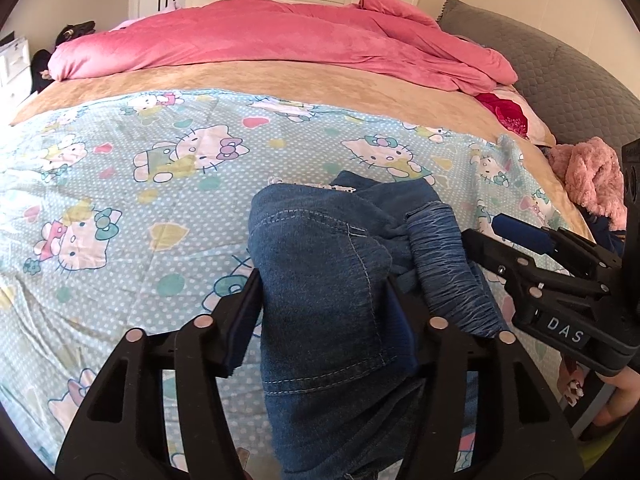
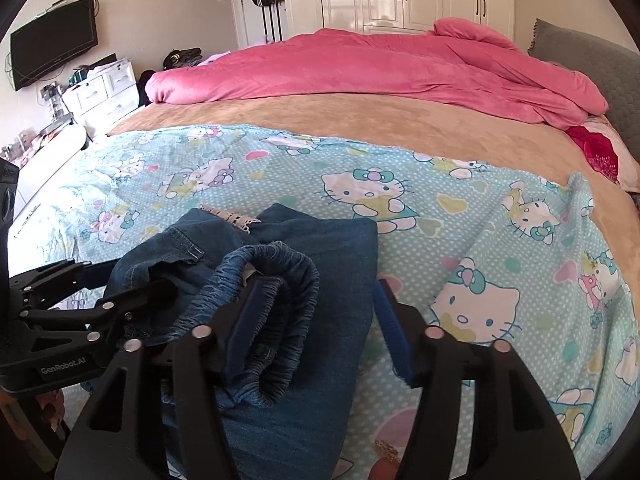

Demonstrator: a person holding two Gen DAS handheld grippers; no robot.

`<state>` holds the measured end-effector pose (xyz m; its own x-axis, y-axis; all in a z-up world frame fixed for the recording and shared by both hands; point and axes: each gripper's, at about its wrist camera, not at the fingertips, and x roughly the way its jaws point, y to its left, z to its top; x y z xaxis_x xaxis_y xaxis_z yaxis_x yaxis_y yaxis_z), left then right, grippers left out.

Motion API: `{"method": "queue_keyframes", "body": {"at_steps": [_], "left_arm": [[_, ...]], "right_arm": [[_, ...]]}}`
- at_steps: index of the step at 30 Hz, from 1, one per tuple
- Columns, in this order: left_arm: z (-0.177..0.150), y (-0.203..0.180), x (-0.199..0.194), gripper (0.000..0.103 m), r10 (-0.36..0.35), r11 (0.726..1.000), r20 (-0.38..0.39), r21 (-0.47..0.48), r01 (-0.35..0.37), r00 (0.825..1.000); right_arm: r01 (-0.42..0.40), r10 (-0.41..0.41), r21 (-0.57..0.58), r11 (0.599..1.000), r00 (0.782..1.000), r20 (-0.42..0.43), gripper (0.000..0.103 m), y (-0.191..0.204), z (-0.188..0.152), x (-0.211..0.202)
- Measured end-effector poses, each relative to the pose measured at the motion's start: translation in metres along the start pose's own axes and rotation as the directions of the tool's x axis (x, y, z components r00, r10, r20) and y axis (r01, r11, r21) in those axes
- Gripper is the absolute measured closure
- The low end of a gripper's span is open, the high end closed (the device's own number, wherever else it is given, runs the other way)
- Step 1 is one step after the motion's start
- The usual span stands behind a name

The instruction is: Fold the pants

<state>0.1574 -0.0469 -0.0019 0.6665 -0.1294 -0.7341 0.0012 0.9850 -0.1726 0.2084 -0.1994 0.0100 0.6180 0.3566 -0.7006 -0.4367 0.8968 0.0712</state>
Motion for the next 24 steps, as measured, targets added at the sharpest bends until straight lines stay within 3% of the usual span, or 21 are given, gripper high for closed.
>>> {"method": "queue_keyframes", "body": {"at_steps": [7, 8, 10, 21, 22, 23, 24], "left_arm": [[-0.001, 0.001, -0.003, 0.041, 0.011, 1.000, -0.001, 0.002, -0.011, 1.000], [-0.001, 0.001, -0.004, 0.039, 0.015, 1.000, 0.001, 0.001, -0.015, 1.000], [-0.001, 0.001, -0.005, 0.036, 0.021, 1.000, 0.004, 0.001, -0.021, 1.000], [0.001, 0.004, -0.012, 0.019, 0.033, 0.999, 0.001, -0.014, -0.033, 0.999], [0.001, 0.004, -0.014, 0.018, 0.032, 0.999, 0.004, -0.014, -0.032, 0.999], [0.002, 0.004, -0.015, 0.015, 0.033, 0.999, 0.007, -0.014, -0.033, 0.999], [0.002, 0.004, -0.017, 0.011, 0.036, 0.999, 0.009, -0.012, -0.036, 0.999]], "right_arm": [[0.009, -0.009, 0.016, 1.000, 1.000, -0.018, 0.038, -0.003, -0.002, 0.001], [0.012, -0.011, 0.020, 1.000, 1.000, -0.016, 0.029, -0.004, -0.002, 0.000], [0.015, -0.015, 0.031, 0.999, 1.000, -0.008, 0.024, -0.007, -0.003, -0.003], [0.034, -0.035, 0.070, 0.997, 0.999, 0.015, 0.024, -0.019, 0.003, -0.015], [0.031, -0.032, 0.075, 0.997, 0.999, 0.016, 0.019, -0.019, 0.003, -0.016], [0.028, -0.030, 0.082, 0.996, 0.999, 0.020, 0.006, -0.019, 0.004, -0.017], [0.026, -0.028, 0.089, 0.996, 0.999, 0.029, 0.006, -0.020, 0.003, -0.019]]}}
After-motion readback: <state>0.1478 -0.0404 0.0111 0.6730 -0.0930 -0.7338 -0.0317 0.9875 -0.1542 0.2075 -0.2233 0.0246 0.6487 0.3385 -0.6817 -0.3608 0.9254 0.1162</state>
